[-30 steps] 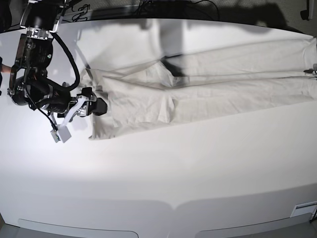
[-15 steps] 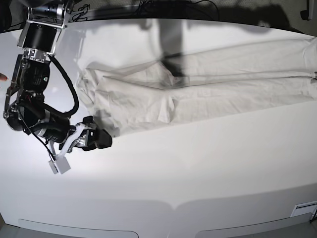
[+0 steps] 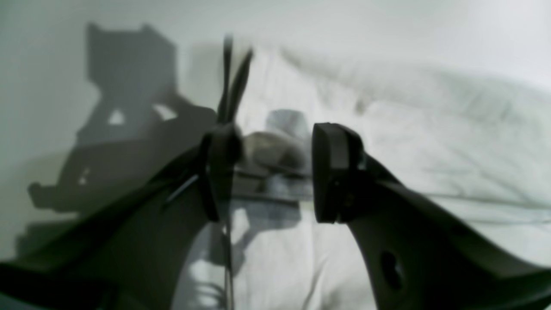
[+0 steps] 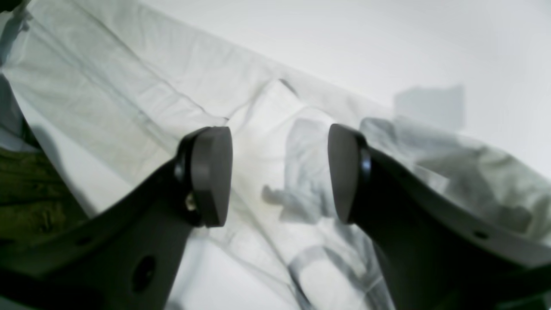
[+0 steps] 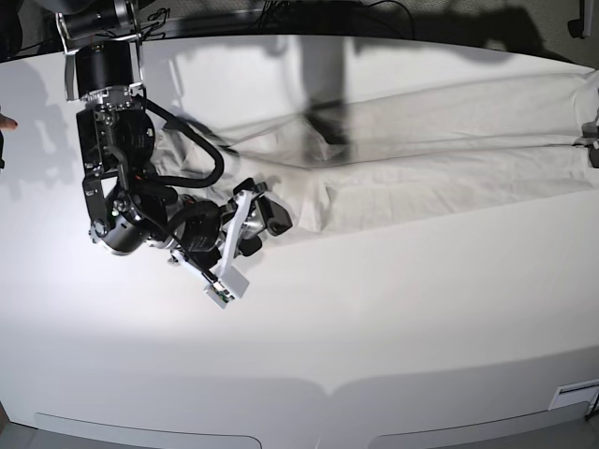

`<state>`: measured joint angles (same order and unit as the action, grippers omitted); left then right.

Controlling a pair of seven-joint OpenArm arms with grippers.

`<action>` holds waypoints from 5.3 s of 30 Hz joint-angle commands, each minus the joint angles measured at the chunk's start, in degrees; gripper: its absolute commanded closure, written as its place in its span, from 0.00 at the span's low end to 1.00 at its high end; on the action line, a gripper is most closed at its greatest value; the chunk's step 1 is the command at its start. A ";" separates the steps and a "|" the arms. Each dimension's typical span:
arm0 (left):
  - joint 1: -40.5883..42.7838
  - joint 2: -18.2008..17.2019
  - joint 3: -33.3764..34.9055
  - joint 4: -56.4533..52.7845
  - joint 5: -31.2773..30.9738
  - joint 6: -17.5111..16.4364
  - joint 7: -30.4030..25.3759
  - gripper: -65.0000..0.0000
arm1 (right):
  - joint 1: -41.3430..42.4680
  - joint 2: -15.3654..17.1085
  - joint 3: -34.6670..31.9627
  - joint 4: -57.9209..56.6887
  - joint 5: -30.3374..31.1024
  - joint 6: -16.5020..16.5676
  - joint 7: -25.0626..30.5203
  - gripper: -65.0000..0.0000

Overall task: Fold the T-shirt properly
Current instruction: 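Grasp the shirt's end with the right gripper and the other end with the left, then fold the shirt end held by the left gripper toward the right gripper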

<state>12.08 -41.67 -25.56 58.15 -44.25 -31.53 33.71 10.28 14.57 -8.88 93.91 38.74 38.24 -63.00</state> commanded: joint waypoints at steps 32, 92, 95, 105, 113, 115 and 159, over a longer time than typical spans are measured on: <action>-0.50 4.55 -0.76 -8.98 -8.28 -4.13 1.01 0.73 | 1.31 0.35 -0.90 1.03 0.66 0.35 0.90 0.46; -0.94 20.94 -0.61 22.29 -23.19 1.51 15.28 1.00 | -1.79 -21.40 -0.90 1.01 -14.58 -3.41 11.74 0.46; -0.98 23.80 -0.59 23.02 -20.68 1.55 14.84 1.00 | -1.70 -21.38 -0.90 1.01 -14.56 -3.41 11.74 0.46; -1.81 29.81 -0.55 23.02 -19.45 1.51 15.67 1.00 | -1.70 -21.38 -0.90 1.01 -14.51 -3.52 11.56 0.46; -2.27 32.28 -0.55 23.02 -14.69 1.51 10.91 1.00 | -1.73 -21.38 -0.90 1.01 -14.29 -3.54 11.41 0.46; -3.41 32.28 -0.55 23.02 -14.71 1.44 11.21 0.81 | -1.73 -21.38 -0.90 1.01 -14.29 -3.56 11.13 0.46; 14.12 23.87 -0.66 31.08 -0.72 -6.23 2.82 0.58 | -0.42 -20.26 -0.90 1.01 -9.99 -3.74 8.46 0.46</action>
<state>26.17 -16.95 -25.87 88.49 -43.97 -37.47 37.60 8.58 -5.23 -9.76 93.89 27.49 34.30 -55.77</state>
